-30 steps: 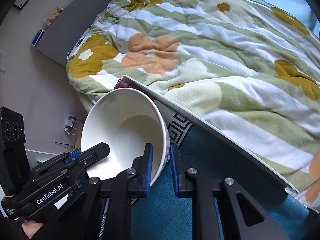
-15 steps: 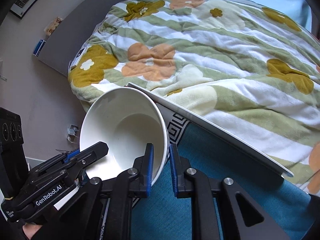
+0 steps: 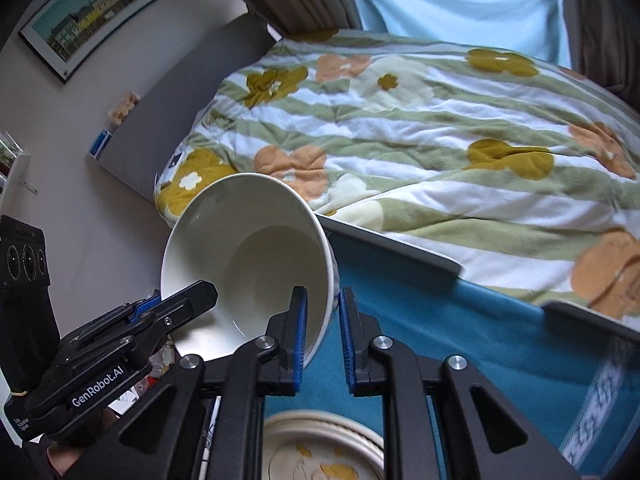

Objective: Organize plates and bowls
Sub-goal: 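Lift the small white bowl and carry it over the cream bowl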

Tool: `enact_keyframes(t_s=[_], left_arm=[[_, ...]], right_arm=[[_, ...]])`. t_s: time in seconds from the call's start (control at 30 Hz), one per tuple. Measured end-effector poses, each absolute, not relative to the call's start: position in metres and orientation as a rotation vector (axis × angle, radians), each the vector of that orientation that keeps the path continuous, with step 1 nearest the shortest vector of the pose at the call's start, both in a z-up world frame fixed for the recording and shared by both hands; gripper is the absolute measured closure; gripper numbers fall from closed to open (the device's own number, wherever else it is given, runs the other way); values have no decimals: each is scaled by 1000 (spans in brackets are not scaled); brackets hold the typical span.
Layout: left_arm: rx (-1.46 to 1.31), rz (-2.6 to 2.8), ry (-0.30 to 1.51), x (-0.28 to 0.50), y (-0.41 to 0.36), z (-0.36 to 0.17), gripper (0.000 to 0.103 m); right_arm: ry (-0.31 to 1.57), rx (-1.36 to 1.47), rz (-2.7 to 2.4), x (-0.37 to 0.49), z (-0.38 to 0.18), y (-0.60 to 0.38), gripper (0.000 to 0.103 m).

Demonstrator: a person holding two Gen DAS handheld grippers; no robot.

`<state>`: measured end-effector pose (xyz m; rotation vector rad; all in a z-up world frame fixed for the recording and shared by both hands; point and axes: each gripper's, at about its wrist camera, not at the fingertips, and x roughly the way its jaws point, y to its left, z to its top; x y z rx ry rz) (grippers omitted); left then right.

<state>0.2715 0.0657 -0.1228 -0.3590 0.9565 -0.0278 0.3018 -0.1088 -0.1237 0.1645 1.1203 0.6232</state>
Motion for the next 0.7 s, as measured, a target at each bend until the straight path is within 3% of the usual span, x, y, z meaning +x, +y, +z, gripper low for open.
enact_keyframes(t_s=[0.33,0.7], left_arm=[[-321,-191,957,197,-78,-103,88],[-242,-349,1086,145,-201,-134,88]], right_arm=[[1068,186,449,207,-89,-245,88],[1112,268,262,131,-107,-356,88]])
